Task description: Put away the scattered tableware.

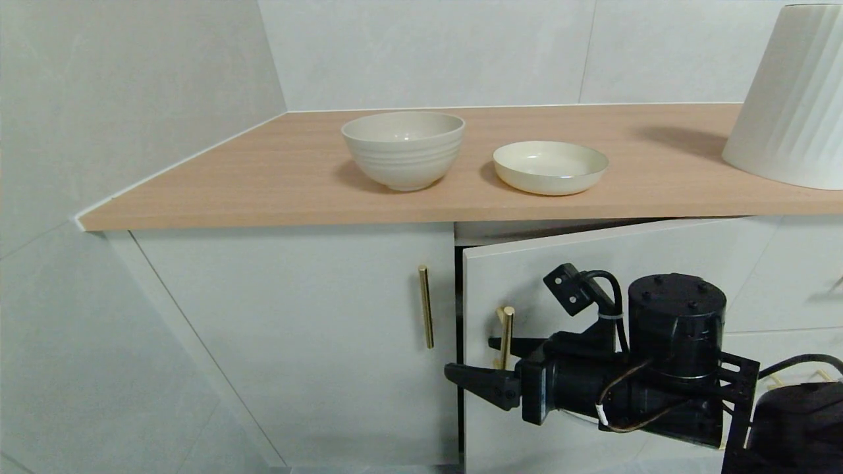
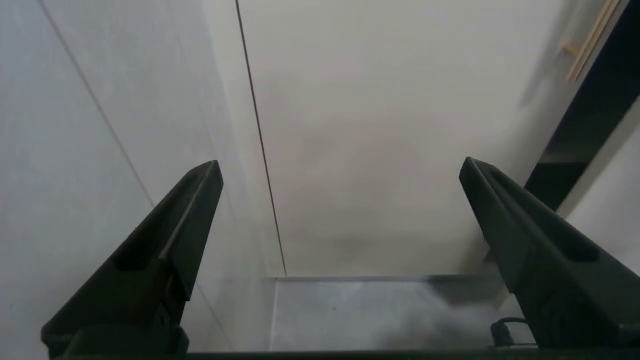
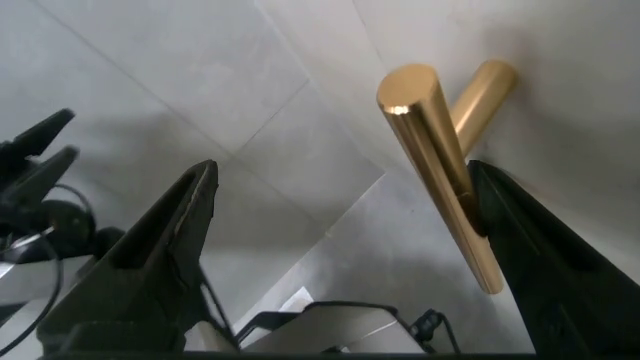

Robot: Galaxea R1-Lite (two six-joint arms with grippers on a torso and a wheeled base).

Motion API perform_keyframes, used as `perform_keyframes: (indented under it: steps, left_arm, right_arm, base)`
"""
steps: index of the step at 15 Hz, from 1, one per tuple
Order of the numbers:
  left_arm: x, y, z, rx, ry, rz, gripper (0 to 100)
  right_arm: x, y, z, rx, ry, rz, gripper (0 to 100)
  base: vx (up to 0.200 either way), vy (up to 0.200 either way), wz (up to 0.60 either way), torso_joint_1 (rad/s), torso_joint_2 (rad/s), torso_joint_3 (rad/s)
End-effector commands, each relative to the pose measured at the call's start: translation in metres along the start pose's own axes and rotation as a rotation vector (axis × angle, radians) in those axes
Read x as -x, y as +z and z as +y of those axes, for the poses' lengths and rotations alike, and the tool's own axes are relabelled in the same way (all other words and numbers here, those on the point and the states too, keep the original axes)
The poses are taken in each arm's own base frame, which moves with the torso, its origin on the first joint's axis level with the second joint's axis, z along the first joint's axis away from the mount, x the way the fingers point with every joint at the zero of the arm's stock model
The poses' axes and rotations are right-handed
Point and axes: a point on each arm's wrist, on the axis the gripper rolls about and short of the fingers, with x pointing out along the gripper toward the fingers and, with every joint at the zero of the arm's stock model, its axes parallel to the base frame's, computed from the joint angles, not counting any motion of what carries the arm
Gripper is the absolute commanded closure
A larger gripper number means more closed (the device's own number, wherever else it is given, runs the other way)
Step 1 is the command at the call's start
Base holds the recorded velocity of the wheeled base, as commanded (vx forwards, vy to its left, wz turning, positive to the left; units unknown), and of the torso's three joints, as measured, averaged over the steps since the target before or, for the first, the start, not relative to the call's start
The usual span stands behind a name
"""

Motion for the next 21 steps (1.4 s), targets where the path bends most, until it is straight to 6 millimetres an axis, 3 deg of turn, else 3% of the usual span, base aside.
perform_keyframes:
  steps: [1,3,5,6,9,13,15,18,21]
  left_arm:
    - [0.000,0.000,0.000,-0.002,0.000,-0.002,0]
    - [0.000,0.003,0.000,-0.003,0.000,-0.021,0]
    - [0.007,0.026,0.000,-0.006,-0.026,-0.115,0]
    - [0.011,0.047,-0.002,-0.008,-0.110,-0.111,0]
    - [0.004,0.075,-0.005,-0.007,-0.259,-0.028,0]
    - [-0.040,0.139,-0.009,0.017,-0.453,0.085,0]
    - [-0.061,0.157,-0.012,0.038,-0.566,0.125,0]
    - [-0.088,0.171,-0.021,0.103,-0.727,0.200,0]
    - [-0.127,0.167,-0.045,0.143,-0.888,0.273,0]
  right_arm:
    - [0.008,0.002,0.004,0.003,0.004,-0.010,0]
    - [0.009,0.002,0.004,0.003,0.004,-0.010,0]
    - [0.007,-0.001,0.006,0.001,0.011,0.001,0]
    - [0.006,-0.005,0.007,-0.002,0.016,0.016,0]
    - [0.006,-0.005,0.008,-0.002,0.015,0.018,0]
    - [0.007,-0.005,0.009,0.002,0.022,0.014,0]
    - [0.007,-0.004,0.010,0.003,0.022,0.013,0]
    - [0.007,-0.004,0.010,0.004,0.022,0.013,0]
    - [0.007,-0.005,0.010,0.005,0.025,0.014,0]
  base:
    - [0.000,0.000,0.00,0.000,0.00,0.000]
    - [0.000,0.000,0.00,0.000,0.00,0.000]
    - [0.000,0.000,0.00,0.000,0.00,0.000]
    - [0.000,0.000,0.00,0.000,0.00,0.000]
    - [0.000,0.000,0.00,0.000,0.00,0.000]
    - [0.000,0.000,0.00,0.000,0.00,0.000]
    - [0.000,0.000,0.00,0.000,0.00,0.000]
    - [0.000,0.000,0.00,0.000,0.00,0.000]
    - [0.000,0.000,0.00,0.000,0.00,0.000]
